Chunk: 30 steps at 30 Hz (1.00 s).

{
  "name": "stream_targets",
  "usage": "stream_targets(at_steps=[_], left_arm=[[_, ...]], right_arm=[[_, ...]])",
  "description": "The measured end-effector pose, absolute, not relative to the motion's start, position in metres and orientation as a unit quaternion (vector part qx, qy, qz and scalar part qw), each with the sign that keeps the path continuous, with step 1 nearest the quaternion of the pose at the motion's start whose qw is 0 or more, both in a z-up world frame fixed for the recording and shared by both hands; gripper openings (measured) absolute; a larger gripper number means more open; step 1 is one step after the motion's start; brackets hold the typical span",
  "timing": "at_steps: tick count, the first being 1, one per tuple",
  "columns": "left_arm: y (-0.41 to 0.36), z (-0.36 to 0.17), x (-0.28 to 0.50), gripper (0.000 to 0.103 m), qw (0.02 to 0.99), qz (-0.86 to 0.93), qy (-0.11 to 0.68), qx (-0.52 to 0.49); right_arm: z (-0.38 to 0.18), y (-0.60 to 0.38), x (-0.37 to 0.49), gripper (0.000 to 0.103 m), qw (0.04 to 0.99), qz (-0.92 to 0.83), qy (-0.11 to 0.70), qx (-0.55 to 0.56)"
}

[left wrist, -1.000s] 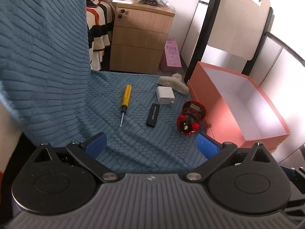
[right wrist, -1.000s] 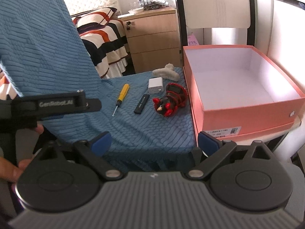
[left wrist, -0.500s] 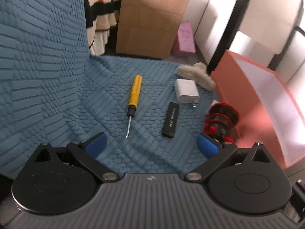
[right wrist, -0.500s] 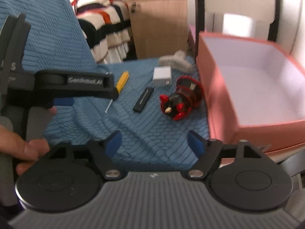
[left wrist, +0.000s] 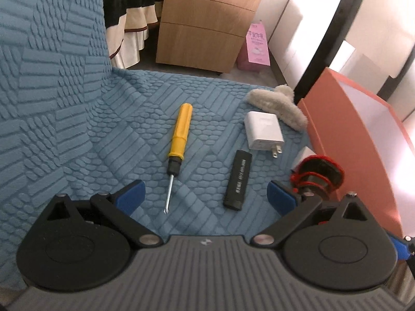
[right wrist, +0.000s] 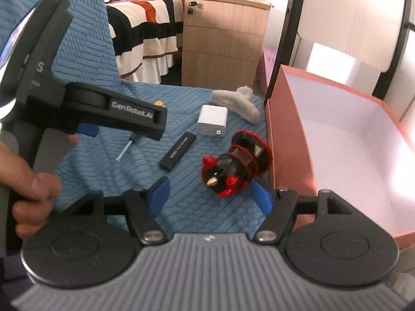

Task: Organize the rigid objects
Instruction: 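Grasp the red-and-black toy figure with the right gripper while the left gripper grasps the yellow screwdriver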

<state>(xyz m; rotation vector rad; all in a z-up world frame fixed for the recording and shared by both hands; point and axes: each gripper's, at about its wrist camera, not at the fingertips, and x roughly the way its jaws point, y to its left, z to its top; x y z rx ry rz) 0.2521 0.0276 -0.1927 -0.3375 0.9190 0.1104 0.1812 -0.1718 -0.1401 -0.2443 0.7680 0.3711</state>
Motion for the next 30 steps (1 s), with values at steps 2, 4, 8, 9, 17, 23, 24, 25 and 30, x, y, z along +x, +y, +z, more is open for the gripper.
stream_targets(at_steps=[2, 4, 8, 9, 17, 23, 24, 25, 30], left_arm=[[0.031, -0.200, 0.254, 0.101, 0.882, 0.058, 0.437, -0.169], [0.032, -0.202, 0.254, 0.101, 0.884, 0.060, 0.430, -0.170], [0.031, -0.212, 0.255, 0.101, 0.888, 0.063, 0.428, -0.154], [0.033, -0.218, 0.256, 0.101, 0.888, 0.063, 0.428, -0.157], [0.046, -0.237, 0.277, 0.099, 0.892, 0.069, 0.417, -0.161], [0.054, -0.249, 0.299, 0.084, 0.895, 0.070, 0.417, -0.144], [0.054, -0.252, 0.302, 0.078, 0.894, 0.070, 0.418, -0.141], [0.055, -0.254, 0.304, 0.076, 0.894, 0.071, 0.420, -0.138], [0.055, -0.256, 0.309, 0.060, 0.902, 0.068, 0.409, -0.118]], right_arm=[[-0.149, -0.170, 0.181, 0.069, 0.904, 0.185, 0.361, -0.132], [-0.154, -0.168, 0.178, 0.069, 0.902, 0.192, 0.357, -0.146], [-0.160, -0.163, 0.171, 0.069, 0.903, 0.209, 0.334, -0.173], [-0.163, -0.161, 0.170, 0.069, 0.904, 0.208, 0.326, -0.185], [-0.187, -0.152, 0.173, 0.069, 0.907, 0.191, 0.283, -0.247], [-0.199, -0.142, 0.185, 0.069, 0.899, 0.187, 0.267, -0.293], [-0.200, -0.140, 0.187, 0.069, 0.897, 0.185, 0.268, -0.299], [-0.202, -0.139, 0.188, 0.069, 0.895, 0.185, 0.267, -0.307], [-0.216, -0.133, 0.189, 0.060, 0.878, 0.176, 0.261, -0.361]])
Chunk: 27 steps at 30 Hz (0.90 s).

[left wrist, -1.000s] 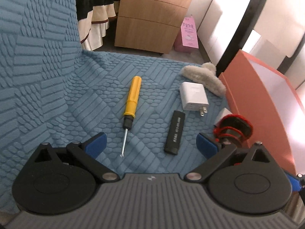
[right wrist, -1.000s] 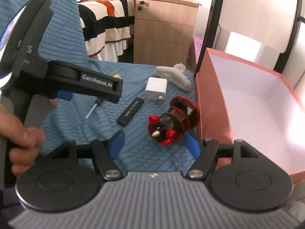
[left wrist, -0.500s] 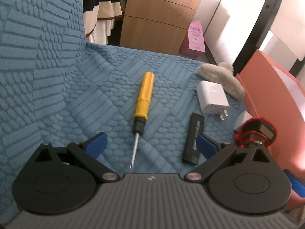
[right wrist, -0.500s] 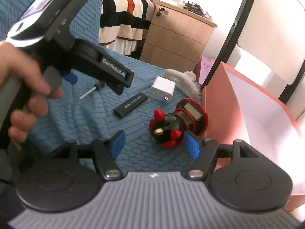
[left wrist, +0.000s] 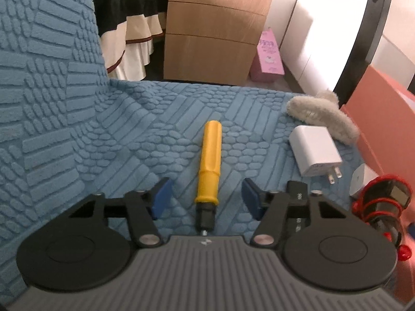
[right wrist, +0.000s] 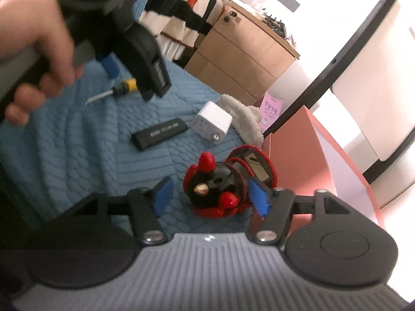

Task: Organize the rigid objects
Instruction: 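Grasp the red-and-black toy figure with the right gripper while the left gripper grasps the yellow screwdriver, then lift the toy figure with the right gripper while the left gripper lifts the screwdriver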

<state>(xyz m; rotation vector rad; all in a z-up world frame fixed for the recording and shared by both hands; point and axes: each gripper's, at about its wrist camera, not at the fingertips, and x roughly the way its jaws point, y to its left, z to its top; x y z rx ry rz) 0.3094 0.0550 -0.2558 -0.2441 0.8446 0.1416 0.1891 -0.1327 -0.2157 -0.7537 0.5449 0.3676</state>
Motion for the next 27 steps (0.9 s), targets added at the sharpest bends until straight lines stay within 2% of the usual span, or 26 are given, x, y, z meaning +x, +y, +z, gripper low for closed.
stream_targets(at_steps=[3, 6, 8, 19, 27], left_arm=[[0.052, -0.256, 0.308, 0.046, 0.907, 0.070, 0.404, -0.100], [0.051, -0.257, 0.304, 0.030, 0.910, 0.066, 0.398, -0.096], [0.053, -0.257, 0.301, 0.024, 0.910, 0.066, 0.398, -0.100], [0.063, -0.242, 0.271, 0.022, 0.900, 0.056, 0.392, -0.181], [0.049, -0.228, 0.243, 0.022, 0.894, 0.046, 0.395, -0.207]], right_arm=[[-0.223, -0.132, 0.189, 0.052, 0.871, 0.166, 0.259, -0.382], [-0.224, -0.133, 0.188, 0.051, 0.872, 0.164, 0.254, -0.385], [-0.224, -0.132, 0.186, 0.051, 0.874, 0.163, 0.254, -0.381], [-0.185, -0.138, 0.194, 0.047, 0.899, 0.170, 0.266, -0.302], [-0.162, -0.153, 0.217, 0.044, 0.908, 0.178, 0.336, -0.176]])
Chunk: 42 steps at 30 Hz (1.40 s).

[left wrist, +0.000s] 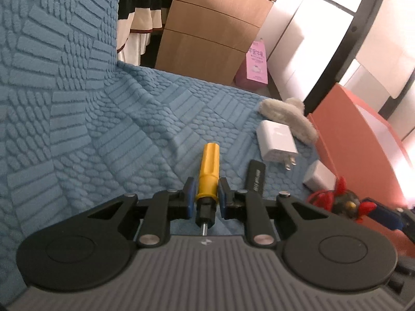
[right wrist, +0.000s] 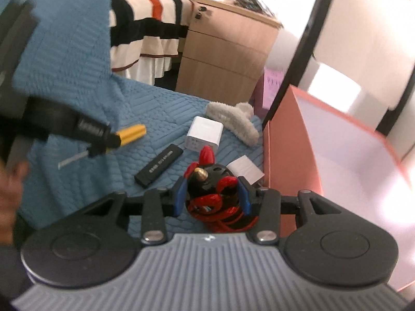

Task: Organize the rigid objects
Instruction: 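Lift the toy figure with the right gripper while the left gripper lifts the screwdriver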

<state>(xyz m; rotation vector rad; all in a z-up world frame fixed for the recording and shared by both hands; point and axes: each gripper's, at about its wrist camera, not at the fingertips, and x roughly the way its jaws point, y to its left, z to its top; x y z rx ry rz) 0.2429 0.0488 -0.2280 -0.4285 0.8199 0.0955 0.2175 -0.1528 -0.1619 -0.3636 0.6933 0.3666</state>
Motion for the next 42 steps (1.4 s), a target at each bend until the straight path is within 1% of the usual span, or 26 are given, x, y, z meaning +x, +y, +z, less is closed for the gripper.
stream_targets(at_steps=[4, 8, 11, 14, 20, 21, 22, 24, 29, 34, 38, 42], left_arm=[[0.041, -0.224, 0.227, 0.022, 0.892, 0.052, 0.397, -0.212], [0.036, -0.225, 0.209, 0.022, 0.886, 0.055, 0.403, -0.221], [0.033, -0.230, 0.202, 0.022, 0.881, 0.056, 0.416, -0.217], [0.032, -0.235, 0.199, 0.019, 0.877, 0.054, 0.426, -0.216], [0.034, -0.241, 0.199, 0.020, 0.873, 0.048, 0.434, -0.218], [0.034, -0.243, 0.199, 0.020, 0.872, 0.047, 0.436, -0.216], [0.035, -0.243, 0.201, 0.020, 0.871, 0.045, 0.439, -0.216], [0.035, -0.245, 0.202, 0.021, 0.870, 0.044, 0.440, -0.220], [0.036, -0.247, 0.206, 0.021, 0.867, 0.043, 0.443, -0.222], [0.032, -0.248, 0.208, 0.033, 0.869, 0.037, 0.439, -0.223], [0.029, -0.248, 0.209, 0.033, 0.874, 0.036, 0.437, -0.210], [0.028, -0.248, 0.210, 0.033, 0.877, 0.038, 0.434, -0.204]], right_arm=[[-0.153, -0.166, 0.227, 0.044, 0.899, 0.194, 0.384, -0.080], [-0.150, -0.174, 0.223, 0.042, 0.888, 0.215, 0.406, -0.016], [-0.152, -0.176, 0.219, 0.037, 0.882, 0.225, 0.413, 0.015], [-0.155, -0.177, 0.216, 0.037, 0.883, 0.221, 0.413, 0.024], [-0.157, -0.179, 0.212, 0.040, 0.885, 0.223, 0.408, 0.023], [-0.157, -0.178, 0.212, 0.044, 0.884, 0.224, 0.409, 0.019], [-0.158, -0.177, 0.212, 0.053, 0.884, 0.223, 0.411, 0.013], [-0.161, -0.175, 0.212, 0.059, 0.882, 0.227, 0.413, 0.002], [-0.179, -0.167, 0.212, 0.060, 0.880, 0.239, 0.411, -0.020], [-0.184, -0.166, 0.211, 0.060, 0.892, 0.248, 0.379, -0.020], [-0.185, -0.169, 0.211, 0.059, 0.891, 0.260, 0.372, -0.024], [-0.181, -0.175, 0.214, 0.058, 0.887, 0.254, 0.386, -0.003]])
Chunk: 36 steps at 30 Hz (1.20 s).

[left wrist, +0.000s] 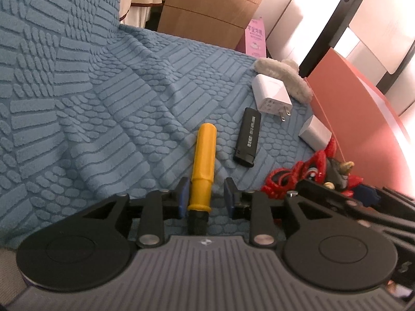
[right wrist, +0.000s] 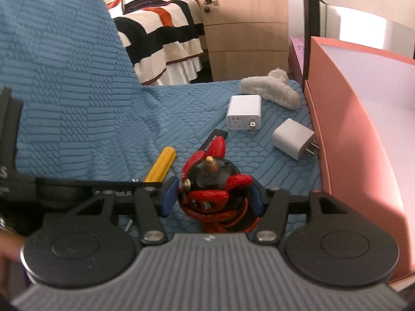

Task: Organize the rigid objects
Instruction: 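Lift the toy figure with the right gripper while the left gripper lifts the screwdriver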

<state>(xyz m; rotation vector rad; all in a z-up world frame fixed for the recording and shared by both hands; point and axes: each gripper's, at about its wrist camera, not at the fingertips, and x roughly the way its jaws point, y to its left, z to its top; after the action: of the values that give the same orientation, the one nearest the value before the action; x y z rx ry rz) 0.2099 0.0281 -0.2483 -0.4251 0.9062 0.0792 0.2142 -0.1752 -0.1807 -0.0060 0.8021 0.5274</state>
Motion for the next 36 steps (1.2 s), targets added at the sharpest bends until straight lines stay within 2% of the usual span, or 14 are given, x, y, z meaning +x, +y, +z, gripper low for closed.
stream_targets(at_steps=[5, 6, 7, 20, 28, 36], left_arm=[[0.022, -0.250, 0.212, 0.032, 0.887, 0.044, 0.422, -0.180], [0.022, -0.250, 0.213, 0.030, 0.889, 0.047, 0.420, -0.176], [0.021, -0.250, 0.213, 0.023, 0.890, 0.050, 0.419, -0.172], [0.009, -0.231, 0.202, 0.022, 0.886, 0.051, 0.422, -0.184], [0.004, -0.191, 0.186, 0.022, 0.891, 0.039, 0.404, -0.204], [-0.004, -0.125, 0.179, 0.022, 0.906, 0.022, 0.365, -0.213]], right_arm=[[-0.176, -0.179, 0.210, 0.058, 0.889, 0.250, 0.384, -0.005], [-0.176, -0.179, 0.209, 0.058, 0.888, 0.248, 0.387, -0.006], [-0.177, -0.180, 0.210, 0.058, 0.887, 0.246, 0.391, -0.005], [-0.149, -0.190, 0.206, 0.058, 0.887, 0.238, 0.395, -0.001], [-0.109, -0.204, 0.205, 0.058, 0.896, 0.237, 0.375, 0.003], [-0.058, -0.220, 0.200, 0.058, 0.908, 0.238, 0.346, 0.005]])
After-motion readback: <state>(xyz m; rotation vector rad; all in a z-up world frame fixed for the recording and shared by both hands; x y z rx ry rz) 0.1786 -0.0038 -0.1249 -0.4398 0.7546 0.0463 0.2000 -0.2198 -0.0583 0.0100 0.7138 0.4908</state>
